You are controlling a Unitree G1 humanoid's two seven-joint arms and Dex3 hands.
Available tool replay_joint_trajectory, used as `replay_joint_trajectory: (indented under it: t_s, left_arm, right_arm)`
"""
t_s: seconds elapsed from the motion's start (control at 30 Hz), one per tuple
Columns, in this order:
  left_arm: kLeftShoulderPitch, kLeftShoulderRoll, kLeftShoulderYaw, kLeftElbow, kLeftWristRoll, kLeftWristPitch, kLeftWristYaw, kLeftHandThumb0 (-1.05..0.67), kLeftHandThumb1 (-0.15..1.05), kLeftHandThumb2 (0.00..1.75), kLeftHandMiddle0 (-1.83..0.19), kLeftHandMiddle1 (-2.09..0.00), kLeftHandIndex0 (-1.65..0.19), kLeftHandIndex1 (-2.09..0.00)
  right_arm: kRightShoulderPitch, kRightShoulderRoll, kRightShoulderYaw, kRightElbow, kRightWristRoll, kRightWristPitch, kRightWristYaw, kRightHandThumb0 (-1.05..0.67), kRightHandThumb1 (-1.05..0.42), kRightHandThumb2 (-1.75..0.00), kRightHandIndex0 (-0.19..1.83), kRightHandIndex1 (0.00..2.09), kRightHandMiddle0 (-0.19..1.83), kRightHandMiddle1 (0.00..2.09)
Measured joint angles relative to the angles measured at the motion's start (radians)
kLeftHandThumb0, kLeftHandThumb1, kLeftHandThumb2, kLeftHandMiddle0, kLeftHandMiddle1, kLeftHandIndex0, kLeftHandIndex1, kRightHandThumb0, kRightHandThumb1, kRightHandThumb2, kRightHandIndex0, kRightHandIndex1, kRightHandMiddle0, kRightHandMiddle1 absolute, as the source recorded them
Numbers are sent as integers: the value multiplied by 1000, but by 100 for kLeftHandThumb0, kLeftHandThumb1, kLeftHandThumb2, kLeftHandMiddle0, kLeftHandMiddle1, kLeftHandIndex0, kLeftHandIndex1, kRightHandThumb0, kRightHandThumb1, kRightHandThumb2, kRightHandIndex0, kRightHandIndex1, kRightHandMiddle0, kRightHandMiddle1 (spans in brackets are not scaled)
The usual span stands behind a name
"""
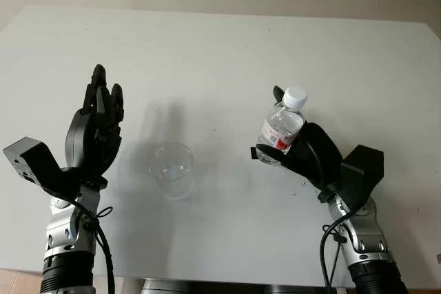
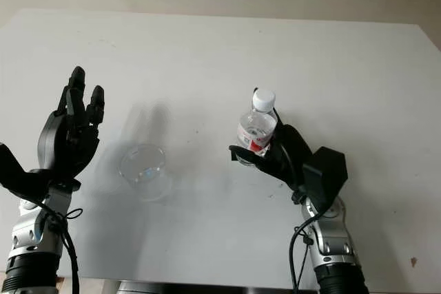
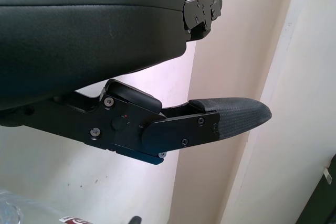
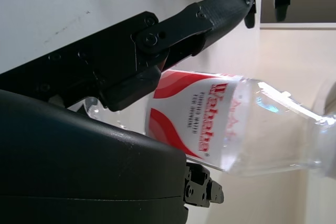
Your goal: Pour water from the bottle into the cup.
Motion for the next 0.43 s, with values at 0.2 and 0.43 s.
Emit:
replay_joint_trajectory:
  t_s: [0.2, 0.43]
  left_arm:
    - [0, -1, 0, 0, 0, 1, 1, -80, 105, 57, 19, -4, 19, -3]
    - [0, -1, 0, 0, 0, 0, -4, -79, 105, 57, 19, -3, 19, -2]
  right_arm:
    - [17, 4, -15, -12, 15, -12, -26, -105, -96, -6, -19, 0, -19, 0]
    - [25, 15, -26, -34, 40, -13, -47, -103, -96, -5, -19, 0, -19, 0]
